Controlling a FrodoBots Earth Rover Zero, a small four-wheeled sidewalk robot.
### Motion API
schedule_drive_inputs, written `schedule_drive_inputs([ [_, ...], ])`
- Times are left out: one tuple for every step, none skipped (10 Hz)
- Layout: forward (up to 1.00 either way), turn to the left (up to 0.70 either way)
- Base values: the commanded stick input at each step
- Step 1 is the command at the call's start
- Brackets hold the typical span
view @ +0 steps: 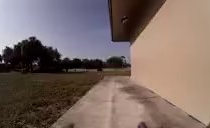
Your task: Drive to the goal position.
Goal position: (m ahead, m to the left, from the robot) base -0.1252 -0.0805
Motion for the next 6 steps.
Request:
schedule_drive_inputs([
  [0.08,0.01],
  [0.08,0.01],
  [0.08,0.01],
  [0.08,0.01],
  [0.08,0.01],
  [0.08,0.01],
])
